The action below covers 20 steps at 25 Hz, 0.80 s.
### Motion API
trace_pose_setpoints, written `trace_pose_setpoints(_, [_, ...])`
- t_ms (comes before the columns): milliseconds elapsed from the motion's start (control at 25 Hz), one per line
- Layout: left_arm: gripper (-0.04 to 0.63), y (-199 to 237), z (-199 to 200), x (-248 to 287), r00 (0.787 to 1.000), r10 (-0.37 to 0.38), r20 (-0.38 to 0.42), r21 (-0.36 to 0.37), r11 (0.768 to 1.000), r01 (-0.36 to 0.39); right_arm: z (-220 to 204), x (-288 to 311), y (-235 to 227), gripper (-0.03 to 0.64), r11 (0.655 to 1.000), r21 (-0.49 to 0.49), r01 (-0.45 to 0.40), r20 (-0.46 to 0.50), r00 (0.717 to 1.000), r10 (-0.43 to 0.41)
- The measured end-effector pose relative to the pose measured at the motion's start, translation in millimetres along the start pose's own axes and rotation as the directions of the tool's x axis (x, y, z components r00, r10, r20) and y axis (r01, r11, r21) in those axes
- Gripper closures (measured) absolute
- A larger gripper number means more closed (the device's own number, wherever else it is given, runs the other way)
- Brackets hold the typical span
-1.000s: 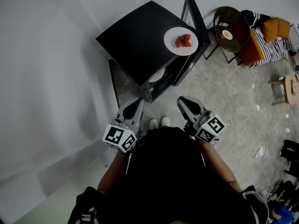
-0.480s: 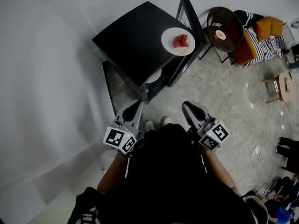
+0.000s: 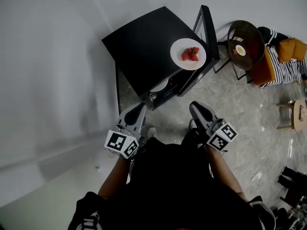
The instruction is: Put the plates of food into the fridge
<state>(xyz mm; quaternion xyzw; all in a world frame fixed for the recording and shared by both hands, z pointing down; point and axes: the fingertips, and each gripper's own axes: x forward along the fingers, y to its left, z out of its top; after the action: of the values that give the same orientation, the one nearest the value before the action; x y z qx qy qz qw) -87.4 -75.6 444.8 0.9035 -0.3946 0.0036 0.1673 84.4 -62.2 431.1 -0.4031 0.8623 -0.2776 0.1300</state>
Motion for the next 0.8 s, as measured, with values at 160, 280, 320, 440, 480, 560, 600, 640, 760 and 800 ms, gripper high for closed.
trace_pose_setpoints(160, [0.572,-23,2,33,0.991,0.13,0.033,-0.013,0.991,-0.13,24,-5,-39,0.578,0.993,0.035,-0.113,-0.053,0.992,0.115])
trace_pose_setpoints(280, [0.571,-49,-2,56,0.97,0.234,0.065,-0.054,0.972,-0.23,41,-11,-63,0.578,0.975,0.079,-0.206,-0.102,0.972,0.213])
trace_pose_setpoints(320, [0.571,-57,-3,63,0.963,0.259,0.073,-0.065,0.965,-0.255,46,-12,-71,0.578,0.97,0.089,-0.227,-0.118,0.964,0.237])
trace_pose_setpoints(440, [0.571,-76,-3,72,0.948,0.308,0.086,-0.092,0.949,-0.3,58,-5,-93,0.577,0.957,0.14,-0.254,-0.142,0.951,0.273])
trace_pose_setpoints(480, [0.571,-81,-3,70,0.945,0.314,0.087,-0.089,0.948,-0.307,61,0,-97,0.577,0.953,0.162,-0.254,-0.141,0.95,0.278])
trace_pose_setpoints(560, [0.571,-80,-3,64,0.943,0.323,0.082,-0.066,0.946,-0.319,63,12,-106,0.577,0.946,0.218,-0.238,-0.124,0.955,0.269])
trace_pose_setpoints(600, [0.571,-76,-5,60,0.941,0.33,0.075,-0.06,0.943,-0.326,63,20,-109,0.577,0.94,0.257,-0.223,-0.107,0.96,0.258])
trace_pose_setpoints(640, [0.571,-71,-7,55,0.939,0.338,0.069,-0.061,0.941,-0.334,63,27,-113,0.577,0.93,0.304,-0.208,-0.088,0.966,0.245])
trace_pose_setpoints(760, [0.571,-58,-5,44,0.935,0.349,0.065,-0.068,0.936,-0.344,64,47,-122,0.52,0.881,0.438,-0.178,-0.01,0.979,0.203])
trace_pose_setpoints(800, [0.571,-55,-3,41,0.935,0.35,0.065,-0.063,0.936,-0.346,64,51,-125,0.517,0.864,0.474,-0.17,0.014,0.983,0.186])
